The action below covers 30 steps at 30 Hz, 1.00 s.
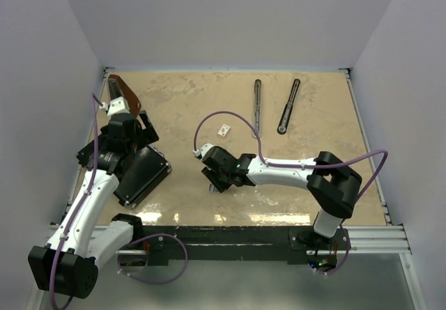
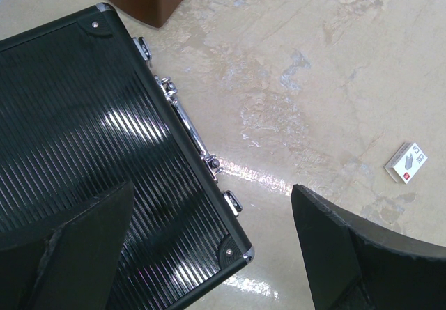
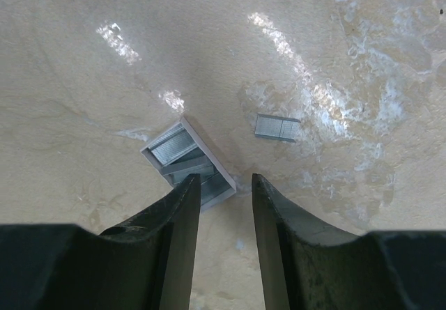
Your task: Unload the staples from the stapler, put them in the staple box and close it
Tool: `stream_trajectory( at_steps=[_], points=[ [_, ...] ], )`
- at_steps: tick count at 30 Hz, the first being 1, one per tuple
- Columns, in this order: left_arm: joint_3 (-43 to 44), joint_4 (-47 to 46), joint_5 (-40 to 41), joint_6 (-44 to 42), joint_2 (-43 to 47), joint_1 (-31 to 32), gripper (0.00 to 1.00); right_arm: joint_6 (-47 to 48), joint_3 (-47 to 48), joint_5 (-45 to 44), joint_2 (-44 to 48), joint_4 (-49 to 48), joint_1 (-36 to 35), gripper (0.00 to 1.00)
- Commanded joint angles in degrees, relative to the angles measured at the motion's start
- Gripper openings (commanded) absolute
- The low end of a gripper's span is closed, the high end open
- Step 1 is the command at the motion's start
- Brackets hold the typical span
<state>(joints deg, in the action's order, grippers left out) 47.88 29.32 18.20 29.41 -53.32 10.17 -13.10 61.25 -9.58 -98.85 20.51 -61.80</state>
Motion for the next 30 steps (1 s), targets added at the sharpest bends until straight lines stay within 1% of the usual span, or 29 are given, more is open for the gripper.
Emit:
stream_trajectory(
  at_steps=[1, 10, 15, 20, 30],
  points=[
    [0.0, -2.4, -0.2, -0.1, 0.1, -0.2, 1.00, -1.0, 3.7, 0.2, 0.1, -1.9, 0.3, 0.39],
    [0.1, -2.4, -0.2, -0.1, 0.1, -0.3, 1.00, -0.7, 4.7, 0.1, -1.0, -1.5, 0.4, 0.39],
    [0.0, -2.3, -0.2, -0.1, 0.0, -0.2, 1.00, -2.3, 4.5, -0.8, -0.9, -0.4, 0.4, 0.39],
    [0.0, -2.4, -0.2, -0.1, 0.1, -0.3, 1.00, -2.6, 3.2, 1.1, -1.1, -1.8, 0.3, 0.39],
    [0.0, -2.4, -0.2, -0.1, 0.1, -0.2, 1.00, -2.2, 2.6, 1.2, -2.0, -2.7, 0.3, 0.40]
  ],
)
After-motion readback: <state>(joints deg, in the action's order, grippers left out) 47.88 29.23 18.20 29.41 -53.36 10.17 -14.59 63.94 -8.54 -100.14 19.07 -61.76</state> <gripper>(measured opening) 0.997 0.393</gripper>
